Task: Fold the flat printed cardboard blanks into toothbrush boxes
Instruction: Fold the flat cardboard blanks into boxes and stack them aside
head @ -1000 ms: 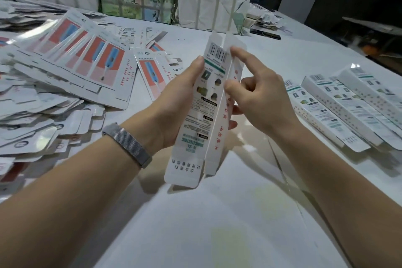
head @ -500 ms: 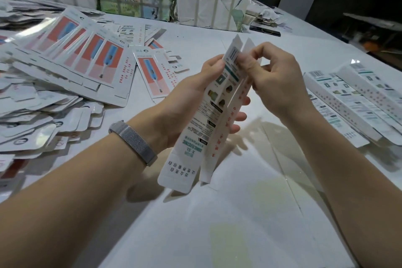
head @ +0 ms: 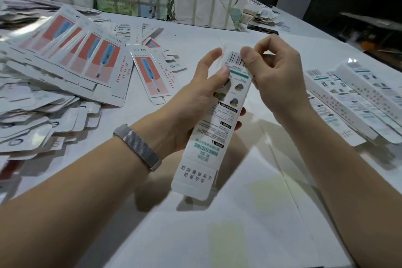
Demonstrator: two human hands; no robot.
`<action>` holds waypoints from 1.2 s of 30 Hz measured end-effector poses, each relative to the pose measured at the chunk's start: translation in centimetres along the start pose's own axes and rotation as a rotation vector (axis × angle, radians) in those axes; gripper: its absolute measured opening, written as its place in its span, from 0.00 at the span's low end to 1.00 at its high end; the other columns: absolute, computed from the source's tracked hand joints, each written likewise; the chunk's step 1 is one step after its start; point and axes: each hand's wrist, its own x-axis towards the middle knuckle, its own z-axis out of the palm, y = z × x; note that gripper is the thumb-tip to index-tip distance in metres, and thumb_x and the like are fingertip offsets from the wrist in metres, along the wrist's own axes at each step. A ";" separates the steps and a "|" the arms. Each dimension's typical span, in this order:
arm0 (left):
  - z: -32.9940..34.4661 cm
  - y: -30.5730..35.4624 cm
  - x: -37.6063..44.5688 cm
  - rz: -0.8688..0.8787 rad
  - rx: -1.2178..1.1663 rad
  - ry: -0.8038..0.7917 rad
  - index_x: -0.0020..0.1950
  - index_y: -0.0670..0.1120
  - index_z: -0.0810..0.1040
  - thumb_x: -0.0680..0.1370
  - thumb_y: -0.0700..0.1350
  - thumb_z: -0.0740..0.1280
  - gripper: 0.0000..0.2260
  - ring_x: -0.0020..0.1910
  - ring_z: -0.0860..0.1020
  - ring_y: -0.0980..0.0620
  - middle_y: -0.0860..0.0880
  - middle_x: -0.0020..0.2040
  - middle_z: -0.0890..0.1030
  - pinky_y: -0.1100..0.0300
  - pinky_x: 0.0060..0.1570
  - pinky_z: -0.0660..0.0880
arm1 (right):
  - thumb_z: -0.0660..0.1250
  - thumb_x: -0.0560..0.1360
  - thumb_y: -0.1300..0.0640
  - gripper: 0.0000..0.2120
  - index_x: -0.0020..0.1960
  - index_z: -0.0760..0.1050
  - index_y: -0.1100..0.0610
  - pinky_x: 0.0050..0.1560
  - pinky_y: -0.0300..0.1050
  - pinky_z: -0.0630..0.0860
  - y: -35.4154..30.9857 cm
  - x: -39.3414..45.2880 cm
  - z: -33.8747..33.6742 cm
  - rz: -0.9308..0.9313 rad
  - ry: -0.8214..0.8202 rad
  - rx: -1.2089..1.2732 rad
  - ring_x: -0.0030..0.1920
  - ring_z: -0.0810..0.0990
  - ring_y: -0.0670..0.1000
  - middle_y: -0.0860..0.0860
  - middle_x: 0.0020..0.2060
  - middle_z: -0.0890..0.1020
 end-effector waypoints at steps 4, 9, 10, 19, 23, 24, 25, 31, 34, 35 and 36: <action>-0.1 0.0 0.2 0.093 -0.024 0.042 0.74 0.63 0.61 0.85 0.48 0.58 0.19 0.41 0.84 0.47 0.47 0.44 0.86 0.50 0.40 0.82 | 0.66 0.79 0.52 0.08 0.55 0.68 0.49 0.32 0.42 0.72 -0.3 -0.8 1.0 0.059 0.001 0.242 0.36 0.79 0.55 0.60 0.40 0.79; -0.8 0.3 0.3 0.136 -0.034 0.036 0.74 0.61 0.62 0.84 0.46 0.58 0.19 0.45 0.85 0.45 0.46 0.47 0.86 0.45 0.44 0.82 | 0.61 0.83 0.54 0.08 0.59 0.75 0.55 0.33 0.46 0.74 -0.9 -1.3 1.6 0.053 -0.075 0.312 0.39 0.78 0.56 0.56 0.42 0.80; -0.9 0.3 0.3 0.141 -0.026 0.023 0.74 0.61 0.61 0.85 0.46 0.58 0.20 0.47 0.85 0.44 0.45 0.49 0.85 0.44 0.46 0.82 | 0.61 0.83 0.55 0.08 0.58 0.76 0.56 0.31 0.44 0.74 -1.0 -1.3 1.6 0.037 -0.076 0.302 0.38 0.78 0.55 0.55 0.41 0.81; -0.8 0.8 0.0 0.226 -0.055 -0.012 0.63 0.50 0.63 0.81 0.37 0.52 0.14 0.39 0.83 0.42 0.44 0.41 0.84 0.41 0.40 0.81 | 0.57 0.84 0.59 0.10 0.57 0.75 0.63 0.25 0.35 0.70 -1.1 -1.8 2.2 0.014 -0.155 0.376 0.28 0.76 0.43 0.45 0.33 0.80; -0.2 0.3 0.0 0.266 0.007 0.078 0.61 0.50 0.62 0.81 0.37 0.52 0.11 0.35 0.82 0.45 0.47 0.38 0.83 0.39 0.39 0.81 | 0.57 0.85 0.57 0.11 0.54 0.76 0.61 0.21 0.35 0.67 -1.0 -2.0 2.5 0.086 -0.150 0.370 0.25 0.74 0.44 0.46 0.29 0.78; -0.2 0.2 0.1 0.264 0.019 0.090 0.61 0.50 0.62 0.81 0.37 0.52 0.11 0.35 0.82 0.46 0.48 0.38 0.83 0.41 0.38 0.82 | 0.57 0.85 0.56 0.11 0.53 0.76 0.61 0.21 0.35 0.67 -1.0 -2.0 2.5 0.102 -0.148 0.360 0.25 0.74 0.45 0.46 0.29 0.78; -0.1 0.1 0.2 0.261 0.025 0.096 0.61 0.50 0.62 0.82 0.37 0.52 0.11 0.34 0.82 0.46 0.48 0.38 0.82 0.42 0.38 0.82 | 0.57 0.85 0.56 0.11 0.52 0.75 0.61 0.21 0.35 0.67 -1.0 -2.0 2.5 0.114 -0.147 0.353 0.25 0.75 0.46 0.47 0.29 0.77; -0.2 0.3 0.2 0.236 -0.009 0.041 0.62 0.50 0.62 0.82 0.36 0.52 0.12 0.36 0.82 0.44 0.46 0.40 0.83 0.43 0.37 0.82 | 0.59 0.84 0.55 0.09 0.55 0.74 0.60 0.23 0.36 0.70 -1.0 -1.9 2.4 0.119 -0.119 0.374 0.29 0.78 0.48 0.47 0.34 0.81; -0.1 0.3 0.2 0.238 0.027 0.047 0.65 0.50 0.61 0.83 0.36 0.52 0.13 0.40 0.81 0.40 0.41 0.45 0.82 0.48 0.38 0.81 | 0.63 0.80 0.55 0.10 0.60 0.72 0.47 0.28 0.56 0.74 -0.9 -1.7 2.3 0.084 -0.089 0.429 0.40 0.79 0.57 0.50 0.47 0.80; 0.0 0.2 0.2 0.239 0.049 0.048 0.66 0.50 0.60 0.83 0.36 0.52 0.14 0.42 0.81 0.38 0.40 0.46 0.82 0.48 0.38 0.81 | 0.64 0.79 0.56 0.13 0.61 0.70 0.45 0.32 0.68 0.73 -0.8 -1.6 2.2 0.083 -0.078 0.464 0.43 0.77 0.60 0.52 0.51 0.78; 0.0 0.2 0.3 0.240 0.073 0.053 0.67 0.50 0.60 0.83 0.37 0.53 0.15 0.42 0.81 0.37 0.39 0.47 0.81 0.47 0.39 0.81 | 0.64 0.78 0.58 0.16 0.62 0.68 0.44 0.37 0.73 0.73 -0.7 -1.5 2.2 0.086 -0.071 0.508 0.46 0.77 0.60 0.53 0.52 0.77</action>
